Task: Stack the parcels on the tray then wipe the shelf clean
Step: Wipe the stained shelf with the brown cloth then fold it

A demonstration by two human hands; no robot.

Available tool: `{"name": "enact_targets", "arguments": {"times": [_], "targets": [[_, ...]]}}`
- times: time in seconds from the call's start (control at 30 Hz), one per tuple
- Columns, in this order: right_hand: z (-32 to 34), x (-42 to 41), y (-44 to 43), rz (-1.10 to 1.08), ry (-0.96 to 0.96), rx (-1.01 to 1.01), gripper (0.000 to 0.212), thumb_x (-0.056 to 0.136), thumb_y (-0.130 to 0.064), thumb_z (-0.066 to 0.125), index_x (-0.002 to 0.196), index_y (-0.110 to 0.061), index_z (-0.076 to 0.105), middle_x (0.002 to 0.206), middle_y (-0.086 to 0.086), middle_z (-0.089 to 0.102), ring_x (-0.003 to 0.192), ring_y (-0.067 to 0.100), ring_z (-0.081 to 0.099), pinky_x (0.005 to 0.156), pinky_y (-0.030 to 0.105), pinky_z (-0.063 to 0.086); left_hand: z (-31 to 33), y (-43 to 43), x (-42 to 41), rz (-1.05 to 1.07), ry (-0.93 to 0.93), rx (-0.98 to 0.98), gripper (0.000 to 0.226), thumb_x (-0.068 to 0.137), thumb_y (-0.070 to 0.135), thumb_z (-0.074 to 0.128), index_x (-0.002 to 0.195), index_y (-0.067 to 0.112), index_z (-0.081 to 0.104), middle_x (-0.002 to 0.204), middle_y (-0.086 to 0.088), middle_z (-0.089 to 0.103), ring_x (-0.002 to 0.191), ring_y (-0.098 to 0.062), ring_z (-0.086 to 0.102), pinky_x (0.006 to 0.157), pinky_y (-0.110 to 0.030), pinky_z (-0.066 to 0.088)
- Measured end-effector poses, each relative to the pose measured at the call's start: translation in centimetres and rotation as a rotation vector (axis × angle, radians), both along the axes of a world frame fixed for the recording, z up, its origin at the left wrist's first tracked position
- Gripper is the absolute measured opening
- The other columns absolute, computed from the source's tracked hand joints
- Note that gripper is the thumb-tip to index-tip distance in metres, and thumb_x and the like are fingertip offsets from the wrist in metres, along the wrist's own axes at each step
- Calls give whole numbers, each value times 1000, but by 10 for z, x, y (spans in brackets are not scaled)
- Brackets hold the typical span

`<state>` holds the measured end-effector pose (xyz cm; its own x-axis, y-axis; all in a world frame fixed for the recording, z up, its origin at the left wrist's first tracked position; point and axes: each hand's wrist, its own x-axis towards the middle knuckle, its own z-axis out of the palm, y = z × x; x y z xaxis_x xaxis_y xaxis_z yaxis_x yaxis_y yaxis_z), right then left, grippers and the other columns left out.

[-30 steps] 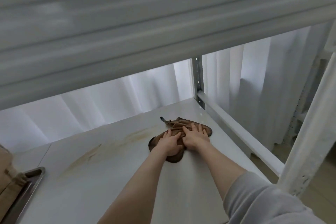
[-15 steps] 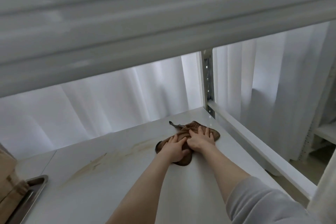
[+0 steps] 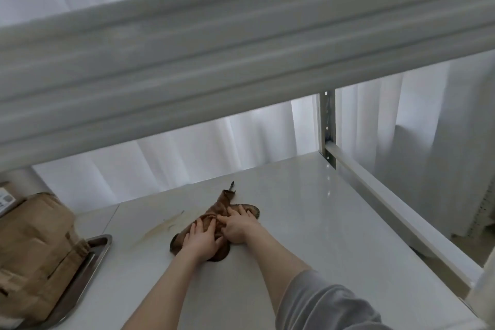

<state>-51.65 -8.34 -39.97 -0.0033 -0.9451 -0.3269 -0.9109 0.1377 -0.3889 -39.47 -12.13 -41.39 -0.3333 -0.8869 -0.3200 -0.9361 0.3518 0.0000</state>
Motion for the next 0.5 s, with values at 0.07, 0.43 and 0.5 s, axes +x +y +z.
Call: {"name": "enact_targets", "arguments": {"times": [0.07,0.43,0.5], "targets": [[3,-10,14,-6,-15,0,55,101,-33,35,153,-34,17,163,2,-1,149,32,-7,121,45,-1,1,11,-9,-11,5,4,70,97,54,29,153,24,-2,159,-17,-8,148,-31,-4,121,-42,6],[-1,-145,121,-498,69,6,55,101,-34,28,154,-31,14,163,3,-5,149,29,-7,121,41,1,17,105,-160,-368,117,157,62,99,35,35,153,25,5,159,-15,-10,148,-30,-7,120,-41,2],[-4,-158,131,-560,89,13,55,101,-32,26,154,-29,12,162,4,-6,149,30,-8,121,41,0,21,118,-176,-416,160,197,61,99,25,35,153,25,7,160,-13,-9,148,-27,-7,120,-40,2]]}}
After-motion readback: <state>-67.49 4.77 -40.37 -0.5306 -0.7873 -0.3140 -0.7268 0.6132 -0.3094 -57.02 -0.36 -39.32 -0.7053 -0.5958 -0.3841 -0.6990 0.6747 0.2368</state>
